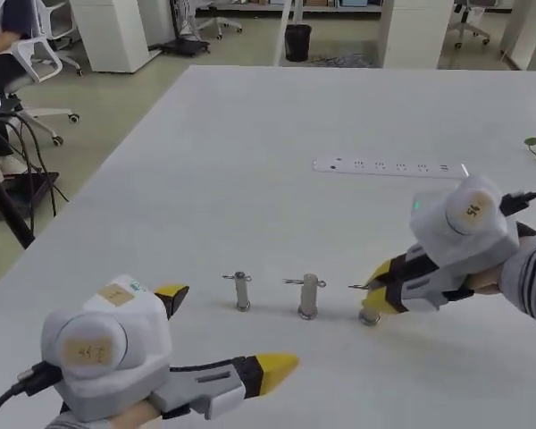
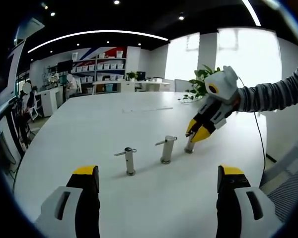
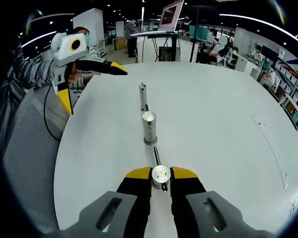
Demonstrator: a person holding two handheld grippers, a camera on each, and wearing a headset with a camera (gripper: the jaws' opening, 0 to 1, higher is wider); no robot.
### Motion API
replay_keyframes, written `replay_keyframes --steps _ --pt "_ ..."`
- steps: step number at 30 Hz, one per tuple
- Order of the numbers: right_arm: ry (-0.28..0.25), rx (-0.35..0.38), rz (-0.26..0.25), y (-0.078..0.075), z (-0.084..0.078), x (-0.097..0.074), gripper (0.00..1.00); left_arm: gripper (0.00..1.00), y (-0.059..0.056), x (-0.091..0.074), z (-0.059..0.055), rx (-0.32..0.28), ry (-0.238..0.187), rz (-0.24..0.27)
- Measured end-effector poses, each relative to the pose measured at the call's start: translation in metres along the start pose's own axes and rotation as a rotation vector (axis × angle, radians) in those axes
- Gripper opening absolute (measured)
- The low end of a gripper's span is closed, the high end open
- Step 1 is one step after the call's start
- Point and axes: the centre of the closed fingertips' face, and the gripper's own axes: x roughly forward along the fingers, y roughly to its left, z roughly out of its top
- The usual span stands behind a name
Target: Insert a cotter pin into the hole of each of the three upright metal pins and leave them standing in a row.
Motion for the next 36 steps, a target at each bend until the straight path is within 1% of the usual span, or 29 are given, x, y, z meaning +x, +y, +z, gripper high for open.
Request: replay_keyframes --steps 3,7,11,13,17,22,25,28,31,33,36 --pt "-0.004 -0.011 0.005 -0.002 -0.001 0.001 0.09 0.99 0.001 0.0 0.001 0.002 -0.004 0.001" --pt "-0.008 -0.005 0.004 0.0 0.0 0.001 0.09 0.99 0.002 0.0 -0.001 0.004 0.003 0.006" --pt "-0.016 -0.003 0.003 0.001 0.001 0.0 0.09 0.99 0.001 0.0 -0.002 0.001 0.007 0.004" --pt "-0.011 -0.023 0.0 0.002 0.001 0.0 0.09 0.99 0.001 0.001 -0.004 0.0 0.015 0.004" --pt "0.017 -0.054 -0.002 0.002 -0.004 0.002 0.11 0.99 0.001 0.001 -0.005 0.002 0.019 0.004" --pt "0.01 -0.064 -0.019 -0.002 -0.004 0.002 0.12 0.99 0.002 0.001 -0.005 0.006 0.019 0.007" --pt "0.008 -0.064 -0.034 -0.001 -0.004 0.0 0.17 0.99 0.002 0.0 -0.004 0.008 0.019 0.009" --pt "-0.001 -0.053 -0.056 0.0 -0.003 -0.003 0.25 0.98 0.003 0.0 -0.004 0.009 0.019 0.015" --pt "-0.021 0.005 -0.083 0.002 -0.002 -0.007 0.32 0.98 0.005 0.0 -0.004 0.004 0.02 0.023" --pt "-0.027 0.033 -0.089 0.004 -0.002 -0.009 0.36 0.98 0.005 -0.001 -0.003 -0.003 0.012 0.023" --pt "-0.048 0.066 -0.1 0.008 -0.001 -0.011 0.4 0.98 0.006 -0.001 -0.003 -0.001 0.014 0.027"
